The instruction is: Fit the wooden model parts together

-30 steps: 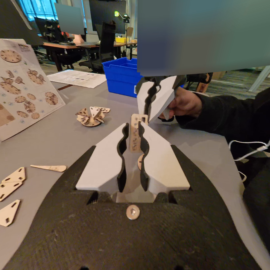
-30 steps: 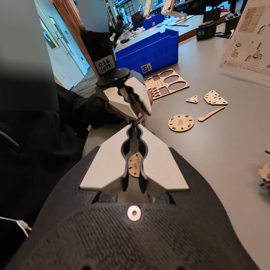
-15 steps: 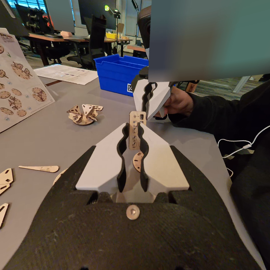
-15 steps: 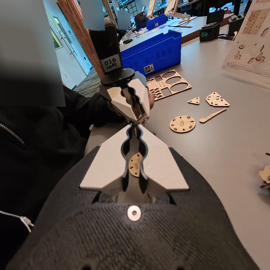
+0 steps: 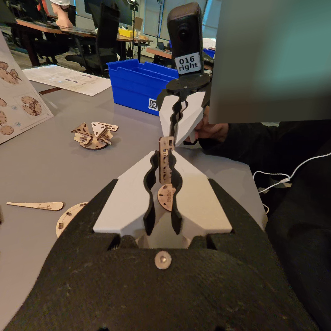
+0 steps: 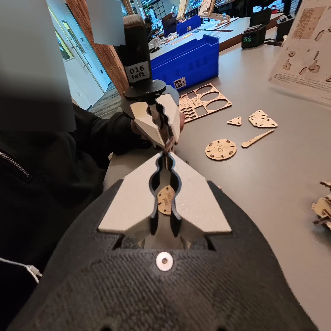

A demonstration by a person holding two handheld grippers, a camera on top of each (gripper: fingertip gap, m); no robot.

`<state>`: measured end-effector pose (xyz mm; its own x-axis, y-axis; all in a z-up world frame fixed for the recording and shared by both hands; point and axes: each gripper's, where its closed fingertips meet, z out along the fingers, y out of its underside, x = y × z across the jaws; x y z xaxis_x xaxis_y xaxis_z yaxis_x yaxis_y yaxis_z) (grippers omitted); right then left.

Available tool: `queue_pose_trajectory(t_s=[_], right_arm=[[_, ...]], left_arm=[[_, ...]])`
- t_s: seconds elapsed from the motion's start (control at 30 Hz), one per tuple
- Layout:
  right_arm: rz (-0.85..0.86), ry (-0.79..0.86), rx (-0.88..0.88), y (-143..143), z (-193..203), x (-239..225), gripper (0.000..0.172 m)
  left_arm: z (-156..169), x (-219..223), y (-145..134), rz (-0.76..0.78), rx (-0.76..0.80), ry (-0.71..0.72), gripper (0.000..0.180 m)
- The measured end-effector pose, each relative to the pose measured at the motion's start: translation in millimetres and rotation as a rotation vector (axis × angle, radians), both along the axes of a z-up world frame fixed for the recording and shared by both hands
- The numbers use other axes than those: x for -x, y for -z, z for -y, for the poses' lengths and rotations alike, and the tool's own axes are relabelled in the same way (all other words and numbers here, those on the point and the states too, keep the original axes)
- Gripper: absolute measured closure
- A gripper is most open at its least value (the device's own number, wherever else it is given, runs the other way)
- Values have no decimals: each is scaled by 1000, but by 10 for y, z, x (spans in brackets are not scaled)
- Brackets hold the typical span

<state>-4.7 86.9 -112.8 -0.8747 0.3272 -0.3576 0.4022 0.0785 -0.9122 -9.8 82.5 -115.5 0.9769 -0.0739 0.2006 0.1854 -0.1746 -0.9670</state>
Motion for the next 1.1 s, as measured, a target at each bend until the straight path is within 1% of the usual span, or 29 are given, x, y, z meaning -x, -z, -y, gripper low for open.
queue_pose_trajectory(t_s=[0.07,0.1,0.2,0.37,0.47,0.6,0.9,1.1], right_arm=[[-7,22,1,-10,-50,31,172],[-6,18,9,-24,-56,28,172],[3,26,2,5,-61,43,172],[32,28,15,21,-57,54,172],[46,35,3,53,-67,67,172],[66,49,9,60,-92,87,172],[87,96,0,88,-161,149,172],[85,178,-46,131,-305,244,172]], left_arm=[[4,-31,-39,30,-21,24,176],[-7,-25,-47,36,-27,15,176],[-19,-2,-8,3,-11,-12,175],[-10,31,-26,63,-34,-16,177],[-2,79,-10,14,-30,-59,176],[-12,94,25,-29,-12,-83,178],[-7,101,25,-38,-13,-88,179],[24,219,8,-41,-19,-153,180]])
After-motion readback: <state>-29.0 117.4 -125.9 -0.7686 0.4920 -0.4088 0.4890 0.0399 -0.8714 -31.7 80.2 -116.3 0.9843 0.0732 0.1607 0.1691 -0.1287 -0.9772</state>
